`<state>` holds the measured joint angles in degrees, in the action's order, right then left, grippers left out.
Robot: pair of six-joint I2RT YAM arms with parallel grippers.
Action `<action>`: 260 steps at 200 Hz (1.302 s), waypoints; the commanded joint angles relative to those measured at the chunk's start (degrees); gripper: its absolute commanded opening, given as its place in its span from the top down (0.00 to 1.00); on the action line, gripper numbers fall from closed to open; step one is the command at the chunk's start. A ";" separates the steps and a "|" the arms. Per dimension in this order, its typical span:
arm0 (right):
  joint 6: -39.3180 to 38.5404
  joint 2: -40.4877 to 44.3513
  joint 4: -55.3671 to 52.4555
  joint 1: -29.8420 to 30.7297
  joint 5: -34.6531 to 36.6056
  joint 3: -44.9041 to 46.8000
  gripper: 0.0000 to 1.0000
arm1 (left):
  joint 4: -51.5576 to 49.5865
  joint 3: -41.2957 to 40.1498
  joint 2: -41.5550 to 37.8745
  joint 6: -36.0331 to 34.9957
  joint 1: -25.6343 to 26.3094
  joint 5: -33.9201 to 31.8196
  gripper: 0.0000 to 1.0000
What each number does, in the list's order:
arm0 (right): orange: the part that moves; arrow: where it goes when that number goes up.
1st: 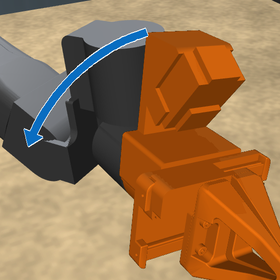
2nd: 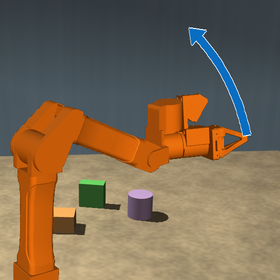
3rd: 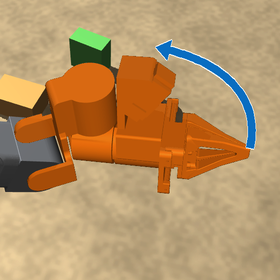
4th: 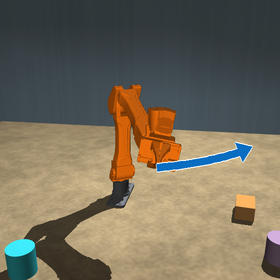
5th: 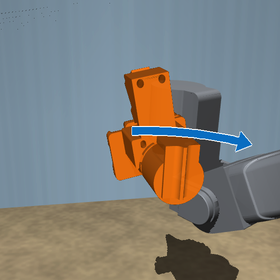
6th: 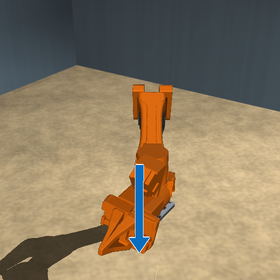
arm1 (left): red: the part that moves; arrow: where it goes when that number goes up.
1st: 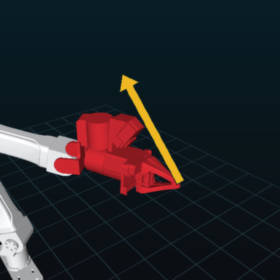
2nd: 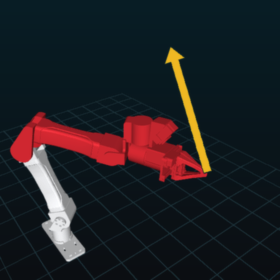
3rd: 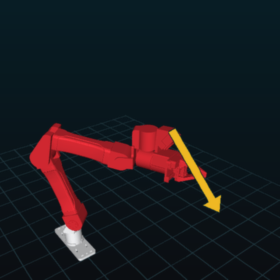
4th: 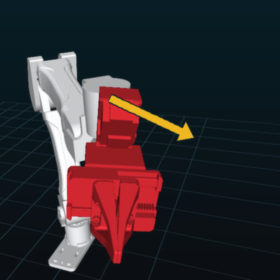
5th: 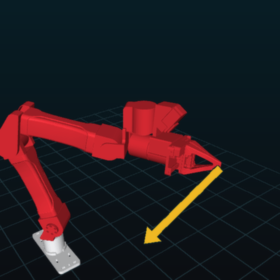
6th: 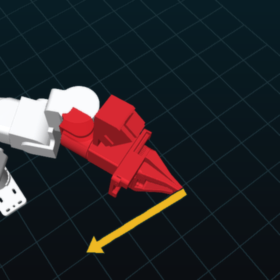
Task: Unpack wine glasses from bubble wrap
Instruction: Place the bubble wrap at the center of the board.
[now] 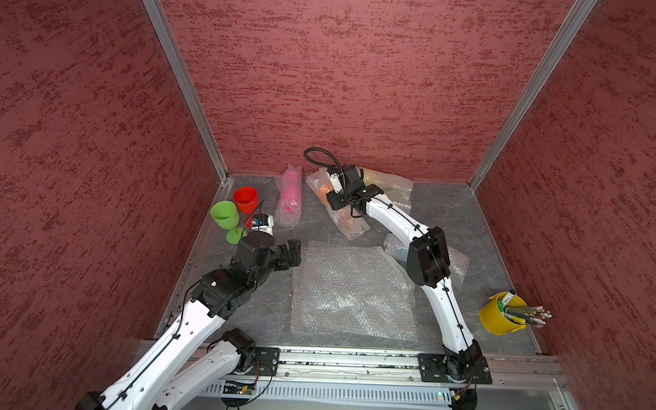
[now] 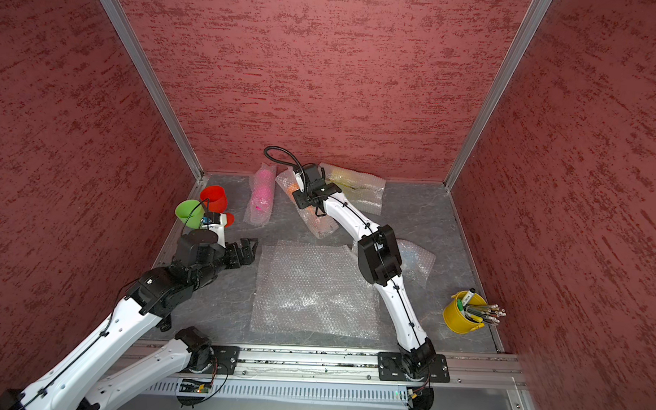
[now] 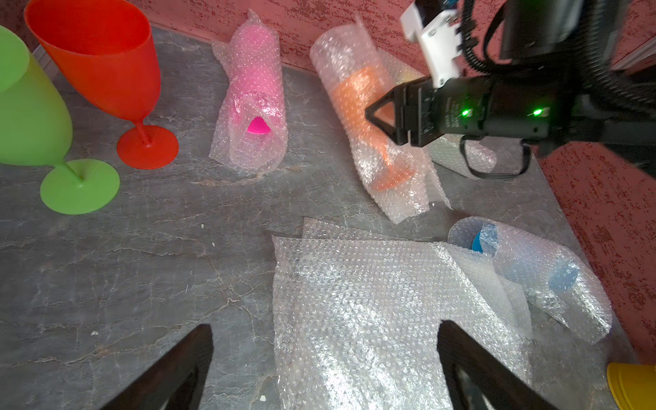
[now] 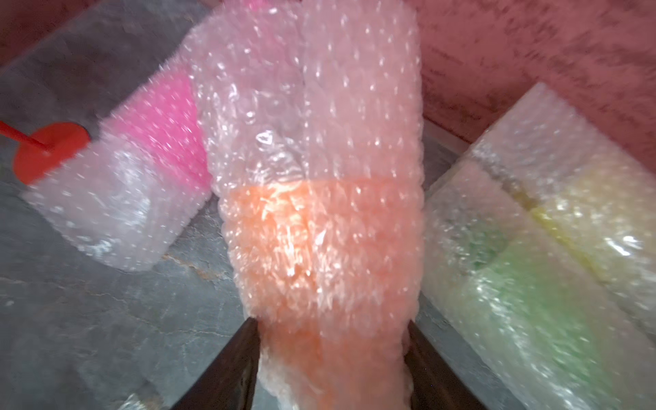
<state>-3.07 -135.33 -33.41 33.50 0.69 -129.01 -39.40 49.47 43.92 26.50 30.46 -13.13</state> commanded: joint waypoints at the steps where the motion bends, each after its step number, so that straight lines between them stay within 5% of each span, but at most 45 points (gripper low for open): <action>1: 1.89 8.94 -0.68 0.17 -2.74 0.49 0.42 | 0.90 -0.75 -0.93 -0.70 -0.55 -0.63 0.00; 93: 9.77 30.01 -6.23 0.17 -6.15 15.63 0.44 | 0.99 -0.76 -1.12 -0.55 -1.38 -0.41 0.00; 159: 28.54 49.45 -9.48 0.23 -13.91 42.73 0.53 | 1.38 -0.75 -0.46 -0.49 -1.63 0.27 0.00; 189: 38.58 57.10 -1.64 0.66 -18.17 60.53 0.55 | 1.78 -0.65 0.50 -0.31 -2.23 1.37 0.00; 222: 43.80 57.44 10.37 2.08 -20.03 74.45 0.55 | 2.03 -0.95 1.20 -0.27 -2.33 2.30 0.00; 260: 41.29 53.84 14.20 2.19 -15.62 75.56 0.53 | 2.07 -1.04 2.45 -0.22 -2.38 3.28 0.00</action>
<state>37.56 -81.12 -27.57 35.42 -16.91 -52.14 -38.65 48.93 45.84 26.55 28.38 -11.07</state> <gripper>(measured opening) 0.467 0.996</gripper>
